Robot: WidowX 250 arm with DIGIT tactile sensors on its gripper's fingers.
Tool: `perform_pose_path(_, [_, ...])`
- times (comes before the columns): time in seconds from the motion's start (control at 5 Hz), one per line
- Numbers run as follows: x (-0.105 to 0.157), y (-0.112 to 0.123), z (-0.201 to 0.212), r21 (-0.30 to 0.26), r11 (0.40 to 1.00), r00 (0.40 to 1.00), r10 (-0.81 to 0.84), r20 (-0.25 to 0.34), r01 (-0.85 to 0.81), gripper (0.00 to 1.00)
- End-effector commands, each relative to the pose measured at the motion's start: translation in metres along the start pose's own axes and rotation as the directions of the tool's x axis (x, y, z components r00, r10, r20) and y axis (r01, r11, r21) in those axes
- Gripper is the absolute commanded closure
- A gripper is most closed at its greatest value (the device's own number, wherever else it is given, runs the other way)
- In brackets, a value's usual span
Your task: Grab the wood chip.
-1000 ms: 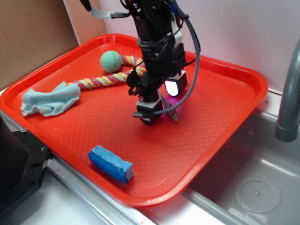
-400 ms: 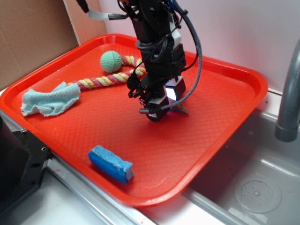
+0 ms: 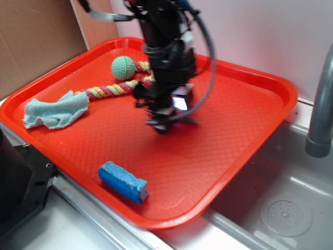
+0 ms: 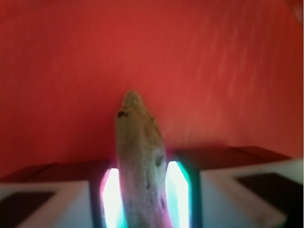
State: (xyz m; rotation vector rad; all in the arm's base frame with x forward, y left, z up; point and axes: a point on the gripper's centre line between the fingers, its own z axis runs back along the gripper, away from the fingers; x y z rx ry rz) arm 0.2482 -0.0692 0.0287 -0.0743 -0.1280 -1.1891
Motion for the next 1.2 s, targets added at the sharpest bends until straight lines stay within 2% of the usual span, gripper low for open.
perform_pose_path(0.0, [-0.023, 0.013, 0.08, 0.051, 0.893, 0.894, 0.445, 0.057, -0.447, 1.0])
perform_pose_path(0.2, [-0.042, 0.011, 0.115, -0.001, 0.749, 0.747, 0.662, 0.063, -0.663, 1.0])
perform_pose_path(0.4, [-0.06, 0.001, 0.143, 0.043, 0.563, 0.564, 0.823, 0.06, -0.826, 1.0])
perform_pose_path(0.6, [-0.072, -0.011, 0.162, 0.086, 0.342, 0.35, 0.932, 0.099, -0.936, 1.0])
perform_pose_path(0.8, [-0.073, -0.023, 0.172, 0.113, 0.15, 0.167, 0.973, 0.157, -0.982, 1.0])
perform_pose_path(1.0, [-0.072, -0.03, 0.172, 0.121, 0.195, 0.212, 0.966, 0.148, -0.973, 1.0])
